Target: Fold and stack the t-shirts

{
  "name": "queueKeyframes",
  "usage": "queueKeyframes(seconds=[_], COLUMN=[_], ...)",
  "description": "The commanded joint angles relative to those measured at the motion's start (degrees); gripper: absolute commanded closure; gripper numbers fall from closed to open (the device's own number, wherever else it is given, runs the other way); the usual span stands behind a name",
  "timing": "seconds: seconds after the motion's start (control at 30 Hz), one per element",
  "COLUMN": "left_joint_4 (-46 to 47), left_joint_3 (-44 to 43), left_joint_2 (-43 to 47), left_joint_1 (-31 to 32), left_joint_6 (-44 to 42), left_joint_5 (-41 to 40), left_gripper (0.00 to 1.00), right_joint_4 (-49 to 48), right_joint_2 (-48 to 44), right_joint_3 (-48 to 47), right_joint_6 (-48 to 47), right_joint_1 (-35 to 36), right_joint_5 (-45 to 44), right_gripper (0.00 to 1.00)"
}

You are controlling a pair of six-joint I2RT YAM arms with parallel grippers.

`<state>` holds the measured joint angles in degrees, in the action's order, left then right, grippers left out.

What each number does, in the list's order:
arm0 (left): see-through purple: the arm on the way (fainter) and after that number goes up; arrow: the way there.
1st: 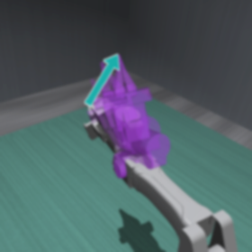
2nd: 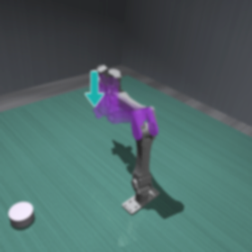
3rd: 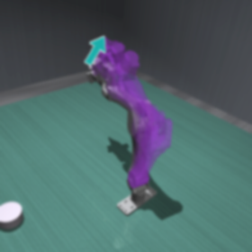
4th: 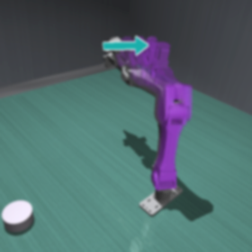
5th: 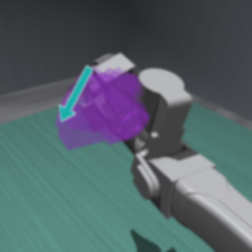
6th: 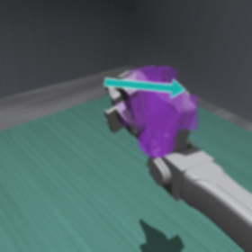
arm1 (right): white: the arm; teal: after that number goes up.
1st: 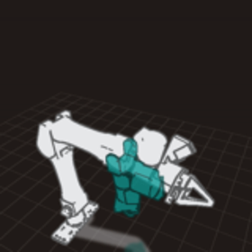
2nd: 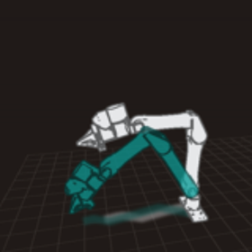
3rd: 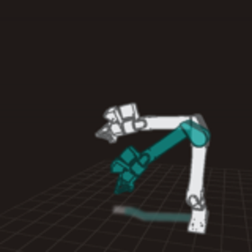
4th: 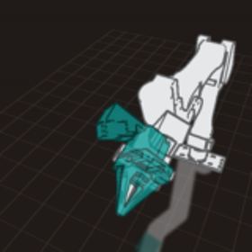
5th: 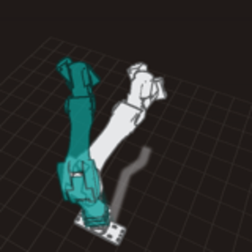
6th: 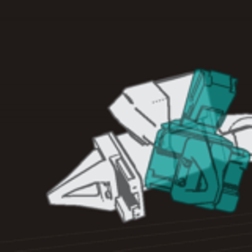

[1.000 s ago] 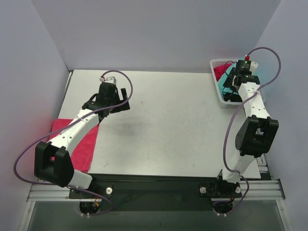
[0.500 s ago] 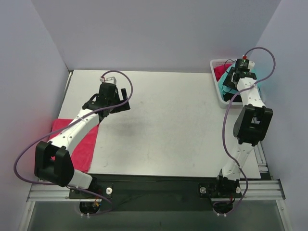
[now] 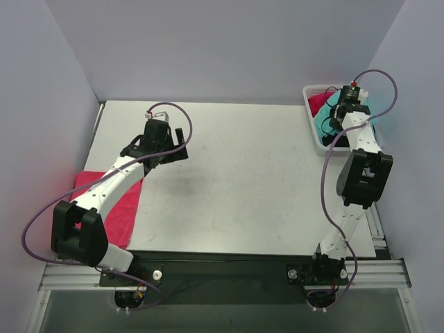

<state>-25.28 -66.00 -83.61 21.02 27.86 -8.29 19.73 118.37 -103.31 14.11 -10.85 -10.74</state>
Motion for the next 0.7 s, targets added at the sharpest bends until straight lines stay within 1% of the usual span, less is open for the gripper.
queueKeyframes(seconds=[0.0,0.1,0.17,0.33,0.37,0.4,0.5,0.53,0.57,0.6,0.63,0.67], left_joint_4=[1.9,2.1,2.2,2.2,2.3,2.3,2.2,2.2,2.1,2.1,2.1,2.1], left_joint_3=[-0.6,-0.6,-0.7,-0.4,-0.4,-0.4,-0.4,-0.3,-0.3,-0.2,-0.2,-0.3], left_joint_2=[0.4,0.4,0.4,0.6,0.6,0.7,0.8,0.9,0.9,1.0,1.0,0.9], left_joint_1=[0.3,0.3,0.3,0.3,0.3,0.3,0.3,0.3,0.3,0.3,0.3,0.3], left_joint_6=[0.1,0.2,0.3,0.4,0.4,0.4,0.4,0.4,0.4,0.4,0.4,0.4], left_joint_5=[0.6,0.7,0.9,1.0,1.0,1.0,1.0,1.0,0.9,0.9,0.8,0.8], left_gripper=[0.03,0.03,0.03,0.03,0.03,0.03,0.02,0.02,0.03,0.02,0.03,0.03], right_joint_4=[0.8,0.8,1.1,0.9,0.9,1.0,1.0,0.8,0.8,0.8,0.8,0.8], right_joint_2=[-5.3,-7.4,-7.9,-8.3,-8.2,-8.1,-7.8,-7.8,-7.6,-7.5,-7.4,-7.3], right_joint_3=[-2.2,-1.9,-1.7,-0.8,-0.8,-0.8,-0.5,-0.5,-0.4,-0.4,-0.4,-0.4], right_joint_6=[0.6,-0.3,-0.3,0.0,0.0,-0.3,-0.3,-0.3,-0.3,-0.3,-0.3,-0.3], right_joint_1=[0.0,0.2,0.7,1.4,1.4,1.6,1.9,2.0,2.0,2.0,2.0,2.0], right_joint_5=[-2.3,-1.4,-2.7,-3.1,-3.1,-3.0,-3.1,-2.8,-2.7,-2.6,-2.2,-2.0], right_gripper=[0.84,0.81,0.79,0.79,0.77,0.66,0.65,0.65,0.70,0.84,0.88,0.88])
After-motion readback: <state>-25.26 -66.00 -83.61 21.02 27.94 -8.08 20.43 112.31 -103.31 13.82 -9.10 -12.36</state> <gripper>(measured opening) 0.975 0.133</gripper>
